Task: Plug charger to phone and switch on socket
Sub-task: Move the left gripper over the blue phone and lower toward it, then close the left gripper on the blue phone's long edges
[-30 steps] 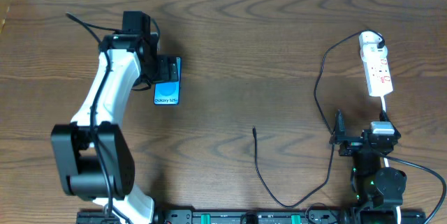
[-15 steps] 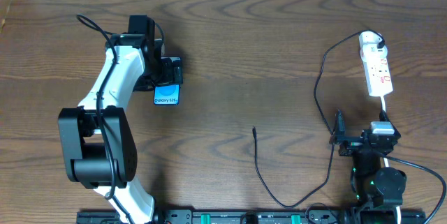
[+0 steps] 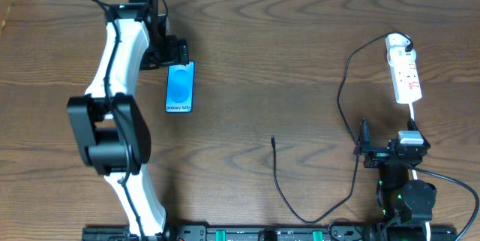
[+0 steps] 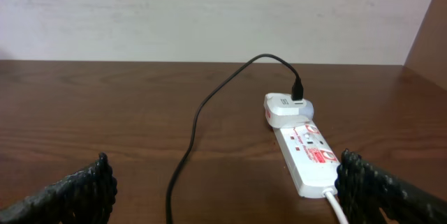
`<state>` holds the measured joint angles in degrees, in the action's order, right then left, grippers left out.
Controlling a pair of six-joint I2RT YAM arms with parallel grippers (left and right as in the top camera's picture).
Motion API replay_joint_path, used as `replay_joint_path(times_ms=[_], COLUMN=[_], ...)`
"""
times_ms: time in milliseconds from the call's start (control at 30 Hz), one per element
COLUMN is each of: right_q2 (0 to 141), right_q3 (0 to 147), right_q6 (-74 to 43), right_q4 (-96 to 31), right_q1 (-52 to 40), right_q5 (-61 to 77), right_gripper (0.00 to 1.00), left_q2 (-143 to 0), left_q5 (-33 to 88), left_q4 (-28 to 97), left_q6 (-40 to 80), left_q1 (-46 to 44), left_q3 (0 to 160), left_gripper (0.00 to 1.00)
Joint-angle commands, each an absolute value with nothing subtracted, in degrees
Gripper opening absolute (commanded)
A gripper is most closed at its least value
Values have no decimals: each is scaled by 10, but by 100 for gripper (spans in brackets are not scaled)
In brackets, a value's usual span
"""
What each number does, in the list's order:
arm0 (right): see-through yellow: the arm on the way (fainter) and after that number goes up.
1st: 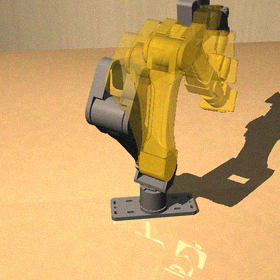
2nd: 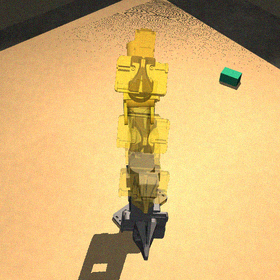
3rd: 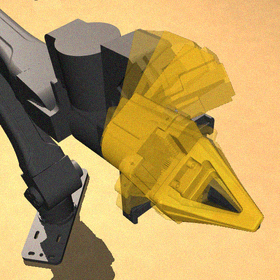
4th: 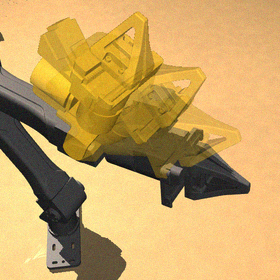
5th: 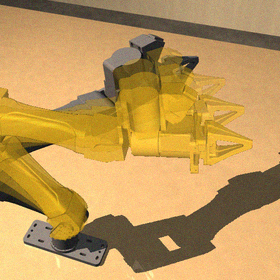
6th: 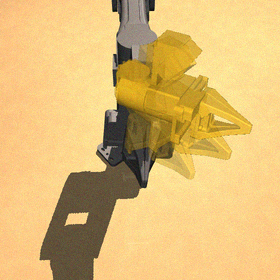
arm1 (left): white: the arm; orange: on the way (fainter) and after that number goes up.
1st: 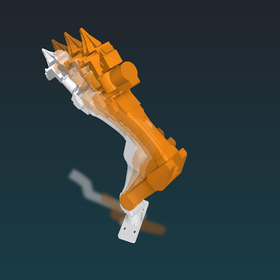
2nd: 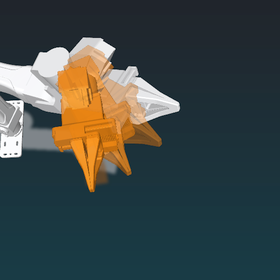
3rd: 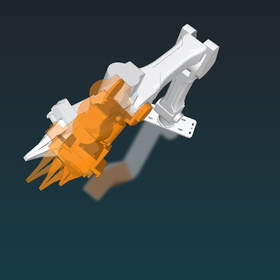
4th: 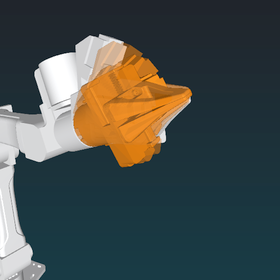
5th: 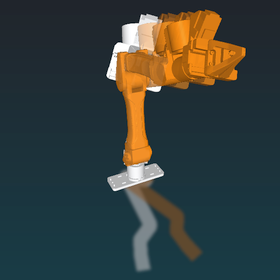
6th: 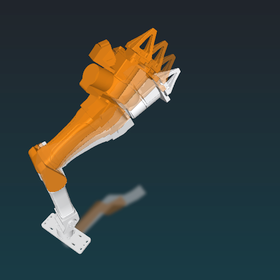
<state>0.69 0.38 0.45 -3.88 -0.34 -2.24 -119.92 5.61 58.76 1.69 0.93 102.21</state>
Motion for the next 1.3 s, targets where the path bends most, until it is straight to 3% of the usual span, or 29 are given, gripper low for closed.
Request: replay_joint_path(times_ms=[0, 1267], right_q2=[3, 3], right_q3=[3, 3], right_q6=[-2, -2], right_q4=[-41, -41], right_q1=[-8, -8], right_q5=[-27, -27], right_gripper=[99, 99], left_q2=[-1231, -1244], left_q5=[50, 49], left_q4=[597, 521], left_q6=[2, -2], left_q1=[10, -14], left_q3=[1033, 934], left_gripper=[98, 98])
